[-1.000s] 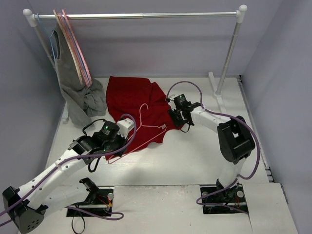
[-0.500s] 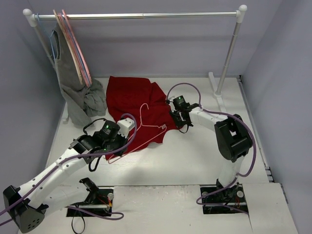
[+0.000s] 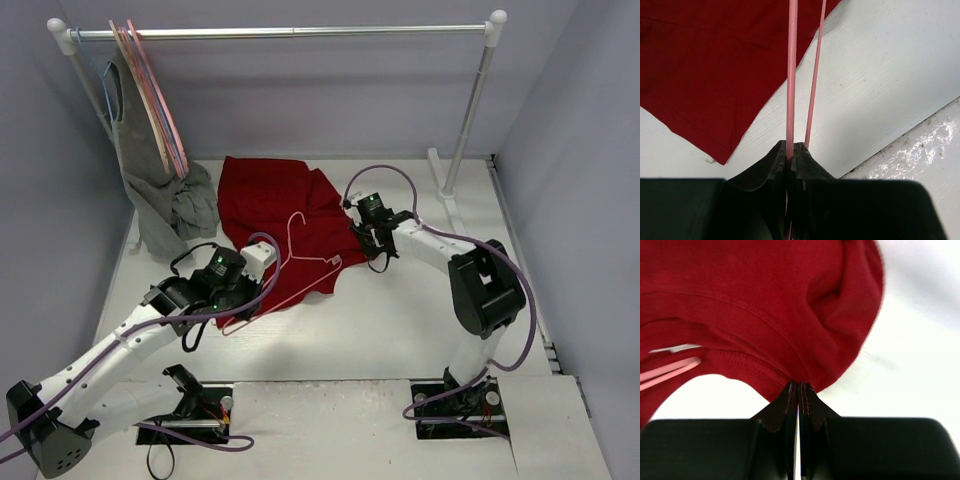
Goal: Place the t-shirt on the hanger
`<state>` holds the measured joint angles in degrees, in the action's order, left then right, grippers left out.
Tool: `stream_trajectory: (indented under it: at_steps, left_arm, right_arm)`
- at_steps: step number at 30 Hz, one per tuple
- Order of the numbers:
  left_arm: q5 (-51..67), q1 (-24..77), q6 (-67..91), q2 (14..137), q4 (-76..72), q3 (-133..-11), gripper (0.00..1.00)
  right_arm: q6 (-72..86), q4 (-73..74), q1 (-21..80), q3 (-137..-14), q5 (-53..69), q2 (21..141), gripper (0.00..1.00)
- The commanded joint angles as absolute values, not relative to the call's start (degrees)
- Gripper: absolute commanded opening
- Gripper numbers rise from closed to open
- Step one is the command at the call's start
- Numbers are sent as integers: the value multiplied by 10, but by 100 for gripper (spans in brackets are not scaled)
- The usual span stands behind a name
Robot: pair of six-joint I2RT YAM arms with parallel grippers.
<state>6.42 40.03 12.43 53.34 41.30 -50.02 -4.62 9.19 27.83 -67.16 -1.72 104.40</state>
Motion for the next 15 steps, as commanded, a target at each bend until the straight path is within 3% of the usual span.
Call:
stream_trajectory:
  at_steps: [1,15]
  left_arm:
    - [69,403,121,520,389,-530,0]
    - [102,403,89,530,330,-579,0]
  right_arm:
    - [-44,105,282,-706,-11,977,0]
    - [-38,141,280,-726,50,961,0]
